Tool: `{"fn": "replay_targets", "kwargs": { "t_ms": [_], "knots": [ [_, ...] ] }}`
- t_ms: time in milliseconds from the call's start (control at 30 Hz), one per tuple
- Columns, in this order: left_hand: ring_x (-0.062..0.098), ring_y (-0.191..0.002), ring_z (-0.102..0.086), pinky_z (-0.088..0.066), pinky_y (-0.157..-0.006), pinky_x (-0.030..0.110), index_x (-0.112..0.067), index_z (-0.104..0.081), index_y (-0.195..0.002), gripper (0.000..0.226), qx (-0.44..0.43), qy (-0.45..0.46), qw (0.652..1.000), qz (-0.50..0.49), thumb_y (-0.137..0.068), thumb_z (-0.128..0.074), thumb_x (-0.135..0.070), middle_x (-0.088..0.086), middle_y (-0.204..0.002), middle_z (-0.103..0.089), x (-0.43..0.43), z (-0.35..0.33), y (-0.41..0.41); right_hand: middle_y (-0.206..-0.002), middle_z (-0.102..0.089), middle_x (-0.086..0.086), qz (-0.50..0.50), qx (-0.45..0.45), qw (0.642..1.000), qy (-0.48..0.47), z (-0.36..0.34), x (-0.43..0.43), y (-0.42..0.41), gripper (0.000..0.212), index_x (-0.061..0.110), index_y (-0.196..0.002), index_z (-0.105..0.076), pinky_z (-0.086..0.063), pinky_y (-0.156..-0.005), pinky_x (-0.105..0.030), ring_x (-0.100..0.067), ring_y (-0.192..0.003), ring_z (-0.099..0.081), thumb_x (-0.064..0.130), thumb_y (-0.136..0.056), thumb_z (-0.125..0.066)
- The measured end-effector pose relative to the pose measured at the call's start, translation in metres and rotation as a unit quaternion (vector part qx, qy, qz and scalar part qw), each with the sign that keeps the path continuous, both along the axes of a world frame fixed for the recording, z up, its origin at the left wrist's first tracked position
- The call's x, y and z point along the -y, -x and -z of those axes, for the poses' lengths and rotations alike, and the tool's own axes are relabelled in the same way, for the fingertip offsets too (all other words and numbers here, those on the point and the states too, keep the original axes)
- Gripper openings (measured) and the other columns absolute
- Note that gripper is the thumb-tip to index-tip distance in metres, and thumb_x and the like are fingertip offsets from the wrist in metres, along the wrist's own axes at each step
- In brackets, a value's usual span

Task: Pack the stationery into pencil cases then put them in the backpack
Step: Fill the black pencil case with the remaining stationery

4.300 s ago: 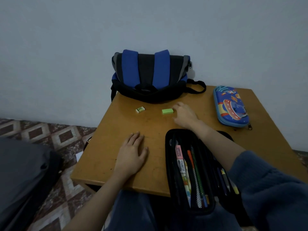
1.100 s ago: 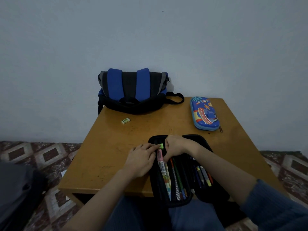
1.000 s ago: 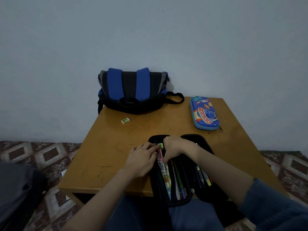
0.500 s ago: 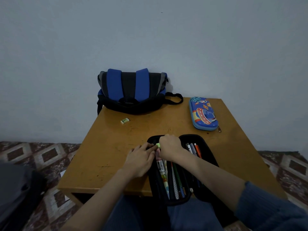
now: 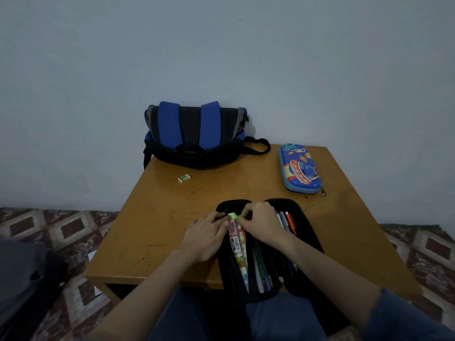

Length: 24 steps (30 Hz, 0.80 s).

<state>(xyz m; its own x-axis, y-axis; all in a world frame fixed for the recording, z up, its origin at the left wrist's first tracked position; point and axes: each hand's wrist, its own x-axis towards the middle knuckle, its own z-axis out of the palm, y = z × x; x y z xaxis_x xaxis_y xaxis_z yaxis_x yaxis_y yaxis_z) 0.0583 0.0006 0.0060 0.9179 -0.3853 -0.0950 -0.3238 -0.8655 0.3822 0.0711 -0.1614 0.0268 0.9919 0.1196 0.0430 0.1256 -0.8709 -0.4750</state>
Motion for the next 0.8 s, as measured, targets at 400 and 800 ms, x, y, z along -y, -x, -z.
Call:
{"fn": "replay_targets", "kwargs": {
  "t_ms": [400, 800],
  "knots": [
    [0.018, -0.14, -0.024, -0.027, -0.111, 0.036, -0.028, -0.03, -0.144, 0.049, 0.038, 0.091, 0.987, -0.13, -0.097, -0.036, -0.04, -0.008, -0.153, -0.024, -0.053, 0.01, -0.001, -0.122, -0.057, 0.005, -0.088, 0.015, 0.996, 0.03, 0.015, 0.019, 0.004, 0.031, 0.019, -0.109, -0.067, -0.036, -0.095, -0.029, -0.016, -0.115, -0.044, 0.037, -0.083, -0.065],
    [0.015, -0.145, 0.003, 0.003, -0.116, 0.032, -0.021, -0.009, -0.15, 0.066, 0.054, -0.071, 0.978, -0.189, -0.094, -0.012, -0.055, -0.004, -0.158, -0.003, -0.112, 0.045, -0.006, -0.111, -0.059, -0.005, -0.088, 0.04, 0.995, -0.028, -0.015, -0.042, -0.051, 0.016, 0.013, -0.095, -0.07, -0.045, -0.084, -0.031, -0.02, -0.103, -0.053, 0.024, -0.088, -0.061]
  ]
}}
